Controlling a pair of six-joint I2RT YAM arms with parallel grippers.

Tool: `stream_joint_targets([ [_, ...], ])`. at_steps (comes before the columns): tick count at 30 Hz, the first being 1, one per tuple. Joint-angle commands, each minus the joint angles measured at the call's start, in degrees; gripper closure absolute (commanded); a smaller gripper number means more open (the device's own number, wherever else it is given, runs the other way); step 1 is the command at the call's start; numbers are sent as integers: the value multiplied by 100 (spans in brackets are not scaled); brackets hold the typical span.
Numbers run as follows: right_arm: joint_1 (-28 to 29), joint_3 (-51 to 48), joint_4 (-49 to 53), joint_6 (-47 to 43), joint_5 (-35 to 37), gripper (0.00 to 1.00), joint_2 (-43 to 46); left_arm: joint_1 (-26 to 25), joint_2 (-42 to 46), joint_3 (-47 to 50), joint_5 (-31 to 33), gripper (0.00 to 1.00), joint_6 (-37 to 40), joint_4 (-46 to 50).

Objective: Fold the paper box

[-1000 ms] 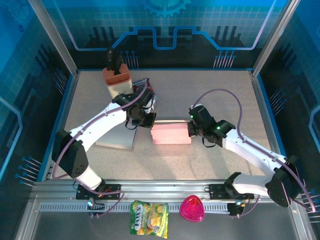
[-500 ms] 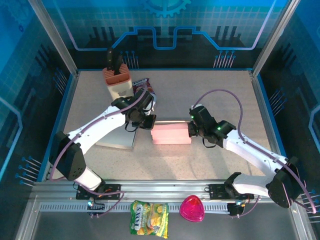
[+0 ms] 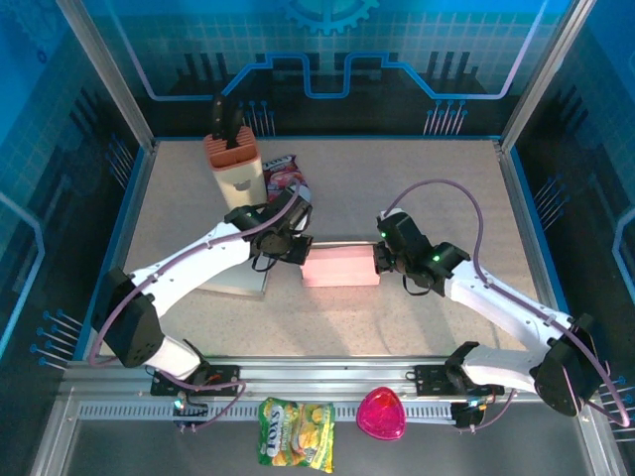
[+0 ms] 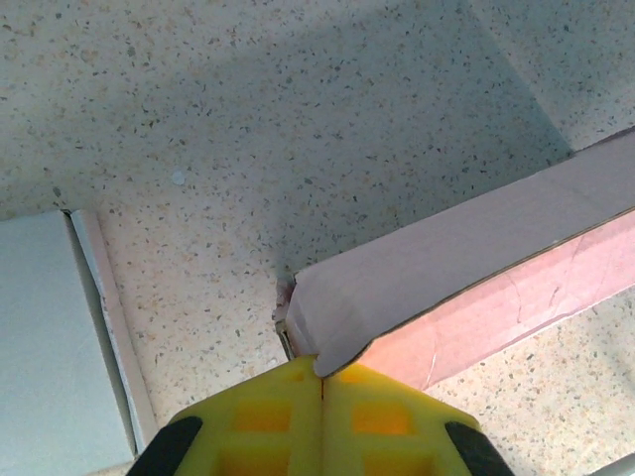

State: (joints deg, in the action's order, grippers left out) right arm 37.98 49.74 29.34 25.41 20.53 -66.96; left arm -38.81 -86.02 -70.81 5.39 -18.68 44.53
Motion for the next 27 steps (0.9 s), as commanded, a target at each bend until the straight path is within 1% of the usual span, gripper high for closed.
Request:
stream_joint_targets([
  [1,113,-140,282,-45,-136,100,60,-117,76,342,287,100,-189,196],
  [6,109,-105,415,39,-163,100,75,-217,189,524,441,100,-285,21],
  [8,97,-87,463,76,-213,97,160,-222,230,567,428,100,-333,-32],
  [12,88,-43,555,200,-376,86,398,-231,252,625,352,100,-416,-150],
  [15,9,-95,549,373,-678,75,596,-243,219,655,340,100,-489,-220],
  [17,-42,-113,554,546,-877,65,705,-253,220,691,323,100,-550,-272],
  [21,-144,-123,580,963,-1186,54,966,-282,233,739,322,100,-627,-335],
  [24,-317,-169,659,1615,-1350,42,1272,-307,262,787,323,100,-674,-379],
  [27,-687,-494,312,2561,-1972,33,1639,-323,285,813,327,100,-703,-417],
])
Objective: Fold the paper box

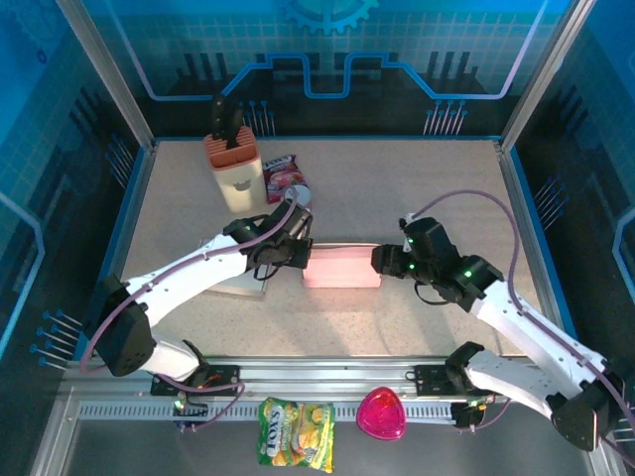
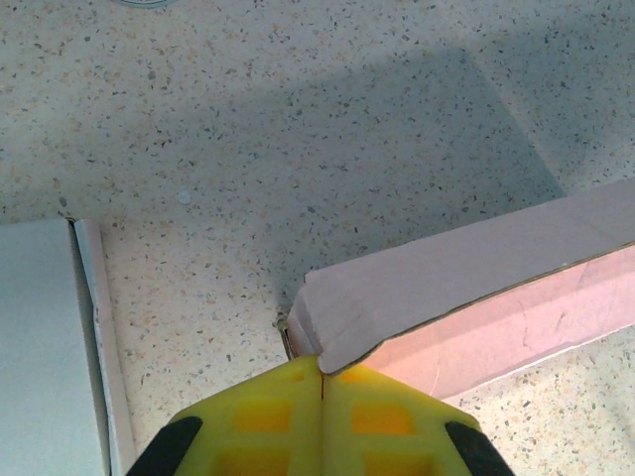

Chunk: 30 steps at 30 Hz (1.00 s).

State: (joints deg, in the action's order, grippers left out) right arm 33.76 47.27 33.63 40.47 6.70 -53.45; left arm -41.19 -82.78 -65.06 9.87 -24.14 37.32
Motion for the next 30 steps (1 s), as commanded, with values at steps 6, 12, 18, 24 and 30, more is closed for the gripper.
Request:
stream_joint_targets([
  [6,-616,-1128,-1468,3818,-1588,30,522,-184,-21,257,-24,100,-186,271],
  [12,-467,-1254,-1642,5071,-1240,26,676,-304,117,374,179,100,-226,189],
  [18,-489,-1619,-1984,5806,-1050,19,820,-553,199,442,542,100,-268,62],
  [24,-604,-1812,-2780,6330,-1309,20,338,-873,288,541,986,100,-311,-139],
  [30,-643,-1760,-2998,6360,-1293,21,142,-1113,306,642,1376,100,-322,-257],
])
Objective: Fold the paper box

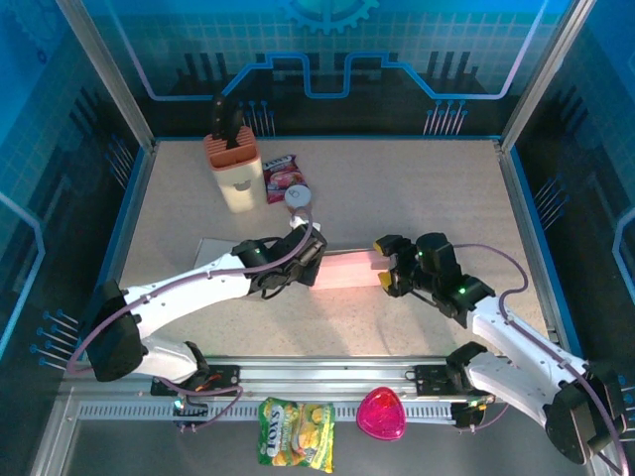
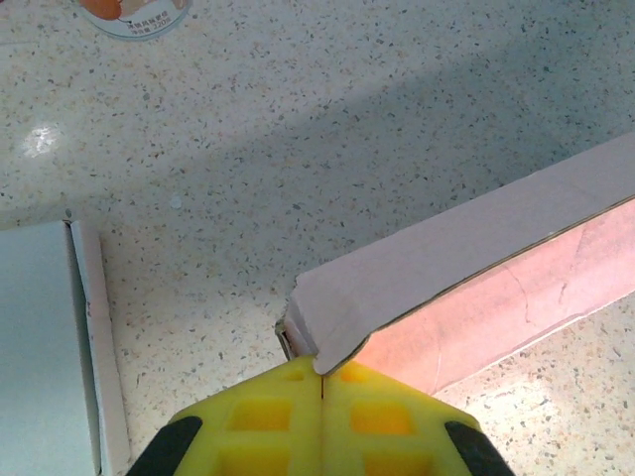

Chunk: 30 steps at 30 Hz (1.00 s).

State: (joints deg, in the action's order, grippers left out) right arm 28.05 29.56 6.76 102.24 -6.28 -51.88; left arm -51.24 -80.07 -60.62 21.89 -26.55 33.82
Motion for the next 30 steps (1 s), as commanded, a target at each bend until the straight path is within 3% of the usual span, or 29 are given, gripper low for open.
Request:
stream_joint_targets([
  [1,-73,6,-325,181,4,21,-32,-145,50,216,226,100,-79,73],
  [14,-109,-420,-720,144,-49,57,-394,-417,295,373,434,99,-187,-168],
  [17,-109,-472,-625,118,34,60,-376,-413,441,417,292,87,-312,-225],
  [19,-110,-493,-572,111,89,61,-367,-413,617,436,129,70,-443,-277],
  [23,-107,-523,-605,101,118,62,-410,-405,1097,513,-94,47,-896,-344],
  [26,-118,-515,-632,70,112,62,-467,-283,1474,613,-374,40,-1307,-552],
  [30,-109,-529,-663,65,84,63,-516,367,1785,969,-1316,37,-2157,-1095],
])
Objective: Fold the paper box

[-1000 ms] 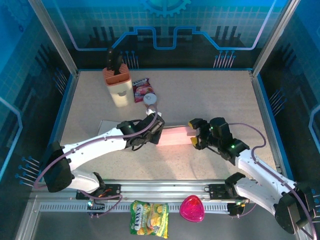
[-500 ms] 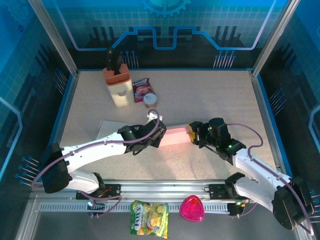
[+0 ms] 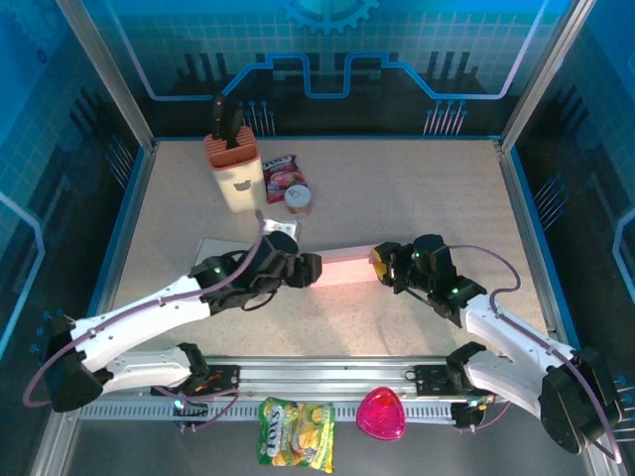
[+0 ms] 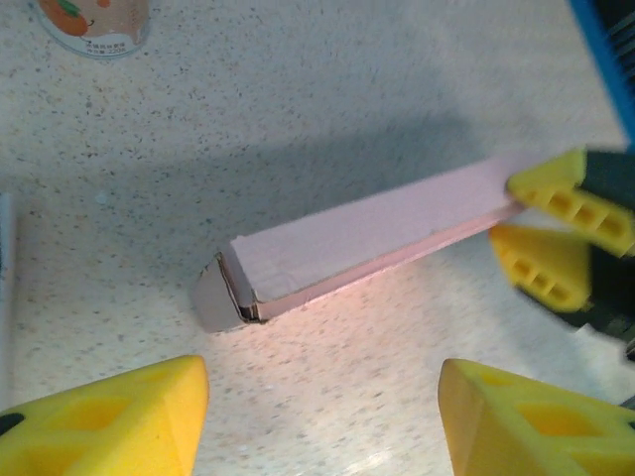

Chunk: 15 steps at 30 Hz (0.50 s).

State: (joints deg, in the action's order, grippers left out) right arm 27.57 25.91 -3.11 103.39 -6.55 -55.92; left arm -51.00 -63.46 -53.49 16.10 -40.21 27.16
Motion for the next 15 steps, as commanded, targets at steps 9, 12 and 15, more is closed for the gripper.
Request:
stream_joint_targets([
  [9,-60,-212,364,-108,93,64,-94,1022,66,1009,-1596,44,-1628,-1779],
  [12,-59,-252,355,-94,92,65,-94,1028,-171,1058,-1670,46,-1716,-1943],
  [15,-62,-279,336,-102,79,65,-99,1024,-278,1149,-1691,48,-1758,-2056],
])
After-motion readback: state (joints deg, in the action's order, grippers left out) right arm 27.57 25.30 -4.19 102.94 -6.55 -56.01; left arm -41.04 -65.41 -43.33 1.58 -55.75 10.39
